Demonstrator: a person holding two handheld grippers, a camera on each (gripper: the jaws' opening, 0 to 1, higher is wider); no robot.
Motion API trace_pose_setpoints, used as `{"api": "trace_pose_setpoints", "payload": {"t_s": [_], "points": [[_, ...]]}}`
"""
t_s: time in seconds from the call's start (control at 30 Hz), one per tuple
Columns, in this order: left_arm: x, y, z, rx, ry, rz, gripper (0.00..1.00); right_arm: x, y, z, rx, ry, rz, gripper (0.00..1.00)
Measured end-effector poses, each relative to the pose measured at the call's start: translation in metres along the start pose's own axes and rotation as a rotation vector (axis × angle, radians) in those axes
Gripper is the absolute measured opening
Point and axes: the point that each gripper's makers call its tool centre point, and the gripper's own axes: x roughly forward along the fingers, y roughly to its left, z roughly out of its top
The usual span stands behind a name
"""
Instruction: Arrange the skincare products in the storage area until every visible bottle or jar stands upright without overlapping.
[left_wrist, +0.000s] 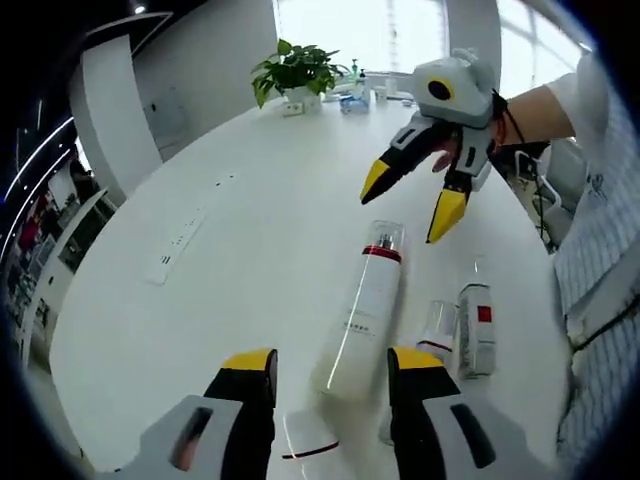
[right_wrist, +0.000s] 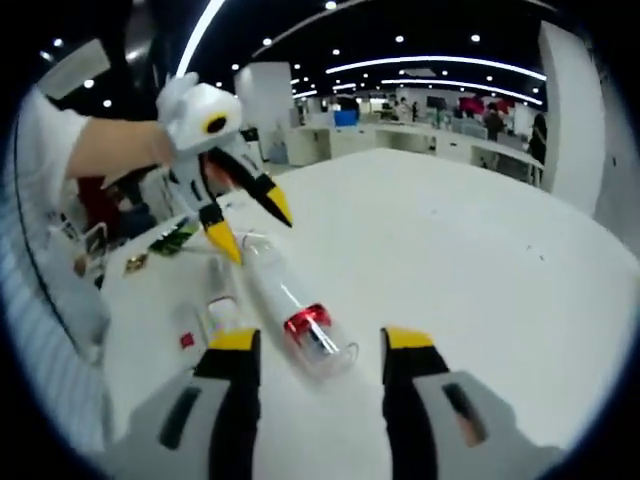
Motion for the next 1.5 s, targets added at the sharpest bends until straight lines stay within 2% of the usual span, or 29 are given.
{"api": "trace_pose_setpoints", "payload": {"t_s": [0.1, 0.2, 0.33, 0.47, 0.77, 0.87, 0.9, 0.93, 1.03, 1.1, 1.2, 1.33, 1.5], "points": [[0.004, -0.003, -0.002, 0.009, 0.02, -0.025, 0.42, 0.004, -0.001, -0.003, -0.033, 0.03, 0.012, 0.44], [0.012, -0.005, -0.008, 0.023, 0.077, -0.06, 0.36, 0.016, 0.003, -0.007, -0.074, 0.078, 0.049, 0.43], [0.018, -0.006, -0.013, 0.047, 0.12, -0.077, 0.35, 0.027, 0.003, -0.017, -0.118, 0.136, 0.056, 0.4], [0.024, -0.008, -0.024, 0.141, 0.223, -0.103, 0.32, 0.034, 0.0, -0.022, -0.118, 0.159, 0.05, 0.35], [0.027, -0.007, -0.025, 0.207, 0.263, -0.123, 0.29, 0.033, -0.005, -0.027, -0.161, 0.221, 0.05, 0.31], [0.028, -0.007, -0.025, 0.224, 0.272, -0.126, 0.29, 0.033, -0.005, -0.029, -0.18, 0.261, 0.056, 0.31], [0.029, -0.007, -0.026, 0.226, 0.282, -0.131, 0.29, 0.033, -0.006, -0.032, -0.228, 0.311, 0.056, 0.3], [0.03, -0.007, -0.027, 0.228, 0.292, -0.134, 0.29, 0.033, -0.006, -0.034, -0.243, 0.332, 0.055, 0.3], [0.031, -0.007, -0.027, 0.229, 0.317, -0.141, 0.3, 0.033, -0.006, -0.038, -0.256, 0.373, 0.065, 0.3], [0.031, -0.006, -0.028, 0.21, 0.318, -0.152, 0.3, 0.034, -0.007, -0.037, -0.222, 0.386, 0.076, 0.3], [0.031, -0.007, -0.029, 0.199, 0.319, -0.158, 0.3, 0.035, -0.006, -0.039, -0.234, 0.452, 0.096, 0.3], [0.032, -0.007, -0.028, 0.197, 0.338, -0.162, 0.3, 0.036, -0.006, -0.039, -0.259, 0.504, 0.129, 0.3], [0.032, -0.007, -0.029, 0.206, 0.371, -0.164, 0.3, 0.035, -0.005, -0.042, -0.313, 0.657, 0.154, 0.29]]}}
